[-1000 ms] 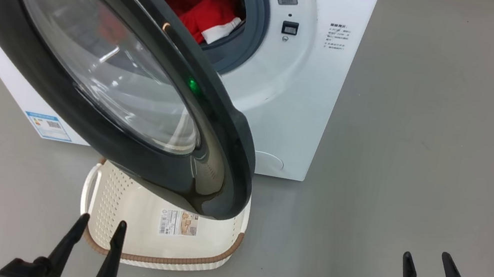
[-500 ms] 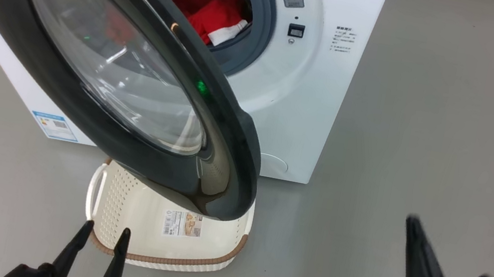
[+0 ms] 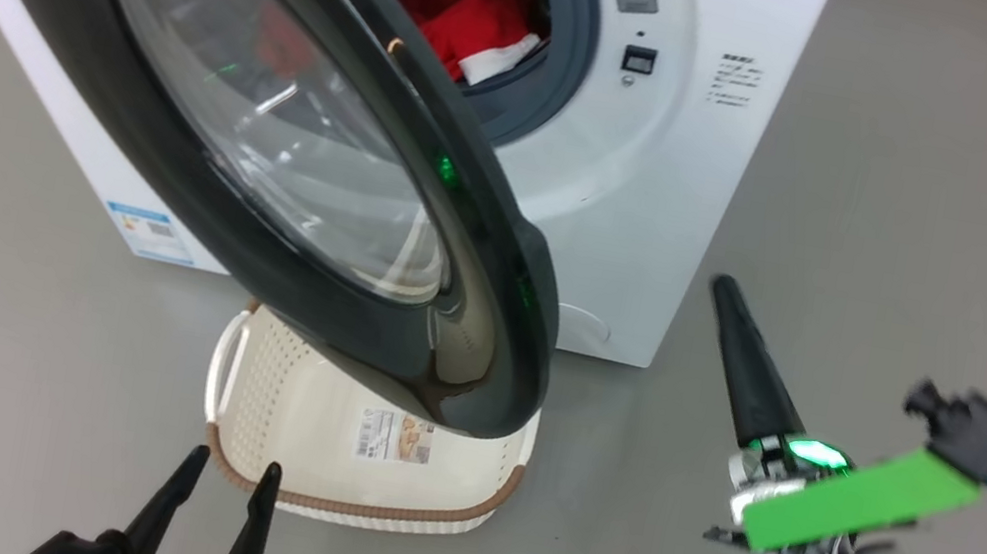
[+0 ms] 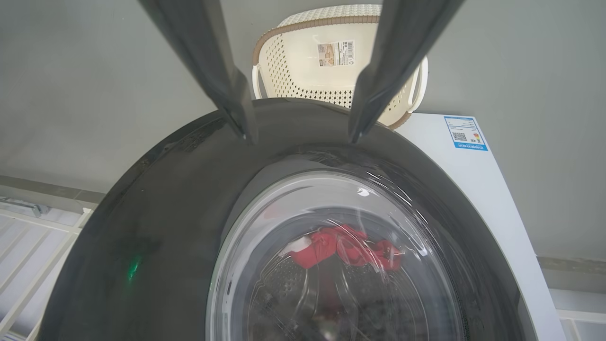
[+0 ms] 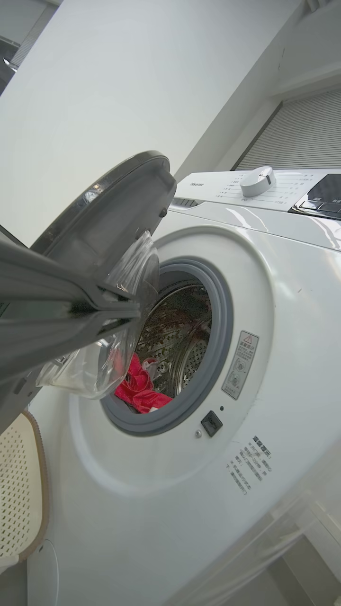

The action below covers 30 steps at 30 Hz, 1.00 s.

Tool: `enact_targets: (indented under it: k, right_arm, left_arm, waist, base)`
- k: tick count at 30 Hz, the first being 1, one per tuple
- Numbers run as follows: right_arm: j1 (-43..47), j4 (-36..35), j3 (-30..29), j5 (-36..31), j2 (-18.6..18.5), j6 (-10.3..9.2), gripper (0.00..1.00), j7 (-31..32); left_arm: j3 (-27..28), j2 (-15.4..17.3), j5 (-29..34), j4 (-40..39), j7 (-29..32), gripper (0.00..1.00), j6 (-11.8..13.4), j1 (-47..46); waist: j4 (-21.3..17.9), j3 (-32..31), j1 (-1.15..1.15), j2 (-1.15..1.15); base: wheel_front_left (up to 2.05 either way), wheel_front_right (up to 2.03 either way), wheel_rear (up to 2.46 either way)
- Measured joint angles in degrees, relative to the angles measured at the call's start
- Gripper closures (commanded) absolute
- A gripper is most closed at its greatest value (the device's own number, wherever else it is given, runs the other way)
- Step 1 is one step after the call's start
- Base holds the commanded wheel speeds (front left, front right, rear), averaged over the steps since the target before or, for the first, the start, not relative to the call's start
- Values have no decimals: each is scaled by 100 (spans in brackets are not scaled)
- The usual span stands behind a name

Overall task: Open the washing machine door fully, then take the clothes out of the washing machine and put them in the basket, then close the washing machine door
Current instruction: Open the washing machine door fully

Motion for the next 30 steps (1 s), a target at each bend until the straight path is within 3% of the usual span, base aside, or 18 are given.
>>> enact_targets:
  k: [5,9,15,30]
  right_arm:
    - [-504,24,327,1443,-350,0,100,1111]
    - [-762,244,343,2031,-439,0,100,1939]
    - [-1111,626,369,2347,-501,0,100,3043]
    - [-1374,996,502,2262,-232,-2,100,4055]
  left_arm:
    - [-45,0,-45,-1,0,0,0,-20]
    - [-109,1,-64,1,0,0,0,-64]
    - [-258,-1,-213,-3,0,0,0,-227]
    - [-394,-2,-352,26,0,0,0,-261]
  waist:
    - [144,109,0,0]
    - [252,205,0,0]
    - [412,344,0,0]
    - [765,385,0,0]
  base:
    - [0,0,0]
    - [0,0,0]
    - [0,0,0]
    - [0,0,0]
